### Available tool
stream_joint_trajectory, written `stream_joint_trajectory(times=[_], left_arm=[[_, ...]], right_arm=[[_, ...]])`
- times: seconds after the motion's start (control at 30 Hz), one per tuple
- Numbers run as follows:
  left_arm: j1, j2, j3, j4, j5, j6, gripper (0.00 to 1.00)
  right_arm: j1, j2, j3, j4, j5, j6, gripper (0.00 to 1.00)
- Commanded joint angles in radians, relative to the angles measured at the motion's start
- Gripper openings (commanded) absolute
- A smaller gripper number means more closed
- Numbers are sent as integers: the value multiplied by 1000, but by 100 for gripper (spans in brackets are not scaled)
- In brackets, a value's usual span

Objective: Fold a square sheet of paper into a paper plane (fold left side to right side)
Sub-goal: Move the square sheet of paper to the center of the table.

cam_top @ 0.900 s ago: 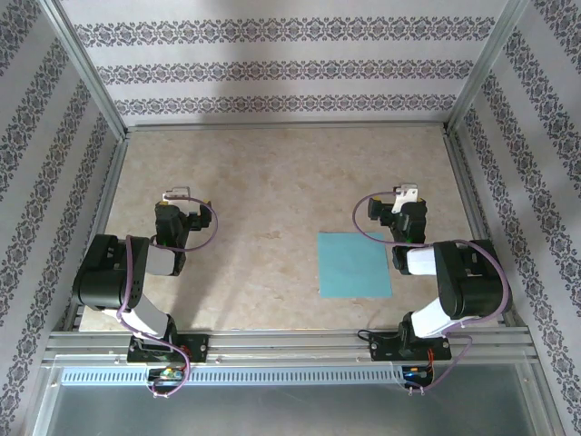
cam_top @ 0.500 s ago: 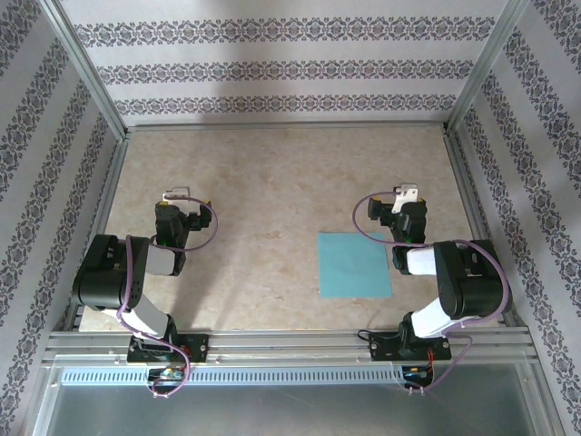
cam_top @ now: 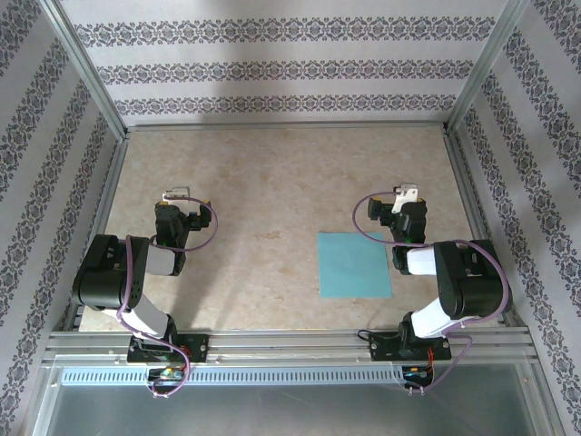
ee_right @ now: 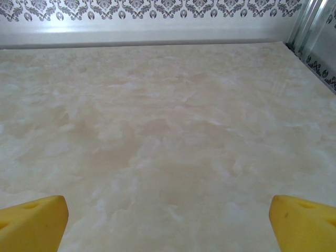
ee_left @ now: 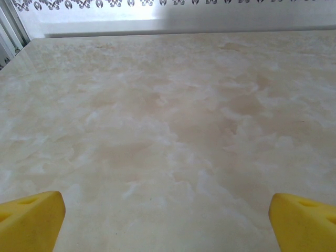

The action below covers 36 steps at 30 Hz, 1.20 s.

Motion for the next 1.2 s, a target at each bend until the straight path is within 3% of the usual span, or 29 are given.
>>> stream_joint_trajectory(times=[0.0, 0.13, 0.23, 0.33, 0.5, 0.63, 0.73, 0.93, 1.17], left_arm=[[11, -11, 6, -2, -13, -3, 100], [9, -122, -3, -83, -20, -4, 100], [9, -252, 30, -239, -28, -10, 100], [9, -370, 91, -410, -45, -100, 100], [9, -467, 233, -713, 84, -278, 100], [9, -502, 289, -896, 238, -380, 100], [8, -516, 274, -947, 338, -475, 100], [-4, -493, 175, -906, 519, -670, 100], [-20, -448, 93, -795, 595, -759, 100]], right_arm=[[-11, -25, 31, -16, -17, 0, 98], [-11, -141, 65, -176, 2, 1, 98], [-11, -260, 93, -321, 12, 22, 98], [-6, -377, 159, -527, -14, 99, 98], [16, -497, 309, -918, -180, 273, 98], [49, -531, 331, -1091, -369, 419, 98], [118, -523, 297, -1133, -482, 507, 98], [303, -444, 233, -1179, -512, 585, 98], [390, -307, 197, -1178, -561, 591, 98]])
